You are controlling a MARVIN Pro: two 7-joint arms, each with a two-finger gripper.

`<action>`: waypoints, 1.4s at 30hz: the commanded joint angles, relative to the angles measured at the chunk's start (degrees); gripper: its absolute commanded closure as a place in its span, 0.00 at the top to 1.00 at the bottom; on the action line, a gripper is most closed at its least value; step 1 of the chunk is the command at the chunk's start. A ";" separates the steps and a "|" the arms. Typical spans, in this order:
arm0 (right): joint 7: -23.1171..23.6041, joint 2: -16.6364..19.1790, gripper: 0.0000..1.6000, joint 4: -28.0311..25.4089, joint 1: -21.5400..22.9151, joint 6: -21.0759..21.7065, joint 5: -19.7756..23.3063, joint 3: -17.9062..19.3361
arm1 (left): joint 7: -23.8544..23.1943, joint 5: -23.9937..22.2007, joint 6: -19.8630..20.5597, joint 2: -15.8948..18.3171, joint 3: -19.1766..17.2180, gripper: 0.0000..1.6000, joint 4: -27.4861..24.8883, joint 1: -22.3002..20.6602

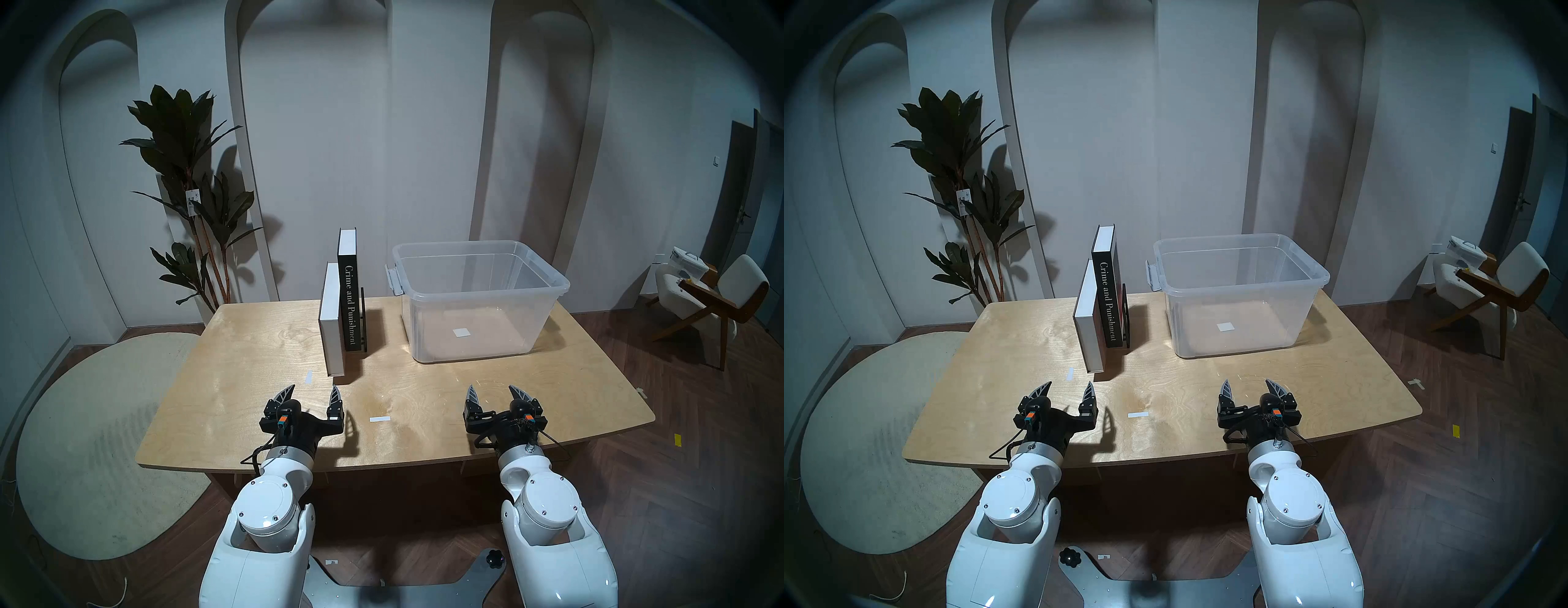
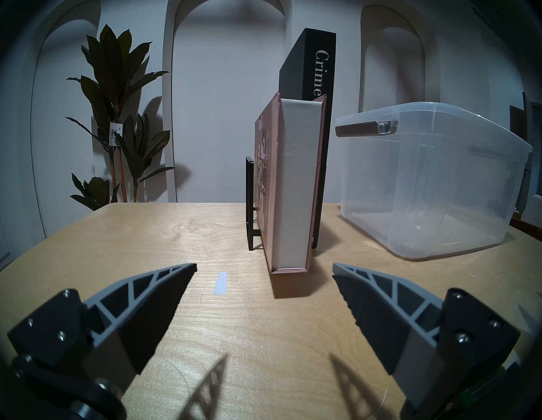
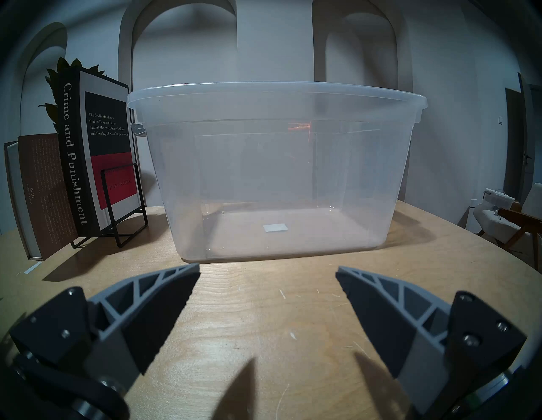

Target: Pack the books into the storage box

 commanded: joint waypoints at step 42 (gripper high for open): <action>-5.13 1.86 1.00 -1.30 9.86 -2.56 -0.69 -11.60 | -0.01 0.04 -0.27 -0.05 -0.04 1.00 -0.86 -0.35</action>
